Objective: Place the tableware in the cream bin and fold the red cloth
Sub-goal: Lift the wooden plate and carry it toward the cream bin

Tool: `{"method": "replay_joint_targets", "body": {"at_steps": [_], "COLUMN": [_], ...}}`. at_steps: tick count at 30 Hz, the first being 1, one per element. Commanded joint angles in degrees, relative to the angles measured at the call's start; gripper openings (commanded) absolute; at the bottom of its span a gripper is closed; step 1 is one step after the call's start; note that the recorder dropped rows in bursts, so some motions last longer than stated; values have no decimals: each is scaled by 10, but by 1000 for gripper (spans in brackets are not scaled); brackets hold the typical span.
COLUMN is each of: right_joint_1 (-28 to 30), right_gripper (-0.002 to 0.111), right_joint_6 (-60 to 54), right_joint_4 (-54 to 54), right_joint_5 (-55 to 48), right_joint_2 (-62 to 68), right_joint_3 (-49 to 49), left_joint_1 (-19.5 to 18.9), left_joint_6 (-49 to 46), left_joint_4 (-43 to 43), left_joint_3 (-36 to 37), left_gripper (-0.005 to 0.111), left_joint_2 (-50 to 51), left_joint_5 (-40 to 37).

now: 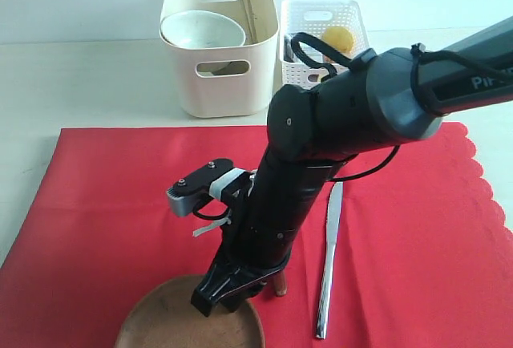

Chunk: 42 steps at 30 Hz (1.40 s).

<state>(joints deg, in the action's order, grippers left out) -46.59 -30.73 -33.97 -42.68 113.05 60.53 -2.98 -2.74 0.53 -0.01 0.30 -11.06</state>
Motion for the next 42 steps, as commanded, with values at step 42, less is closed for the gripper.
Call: {"method": "replay_joint_targets", "body": {"at_steps": [42], "right_joint_1": [347], "right_gripper": [0], "right_joint_6": [-96], "right_joint_4": [-399], "right_joint_5": [-159], "right_joint_2": [51], "right_joint_3": [373], "left_joint_1": [4], "left_joint_6": [0], "left_joint_4": [6], "left_joint_3": [0], "left_gripper": [3], "left_joint_2": [-3], "left_joint_5": [0]}}
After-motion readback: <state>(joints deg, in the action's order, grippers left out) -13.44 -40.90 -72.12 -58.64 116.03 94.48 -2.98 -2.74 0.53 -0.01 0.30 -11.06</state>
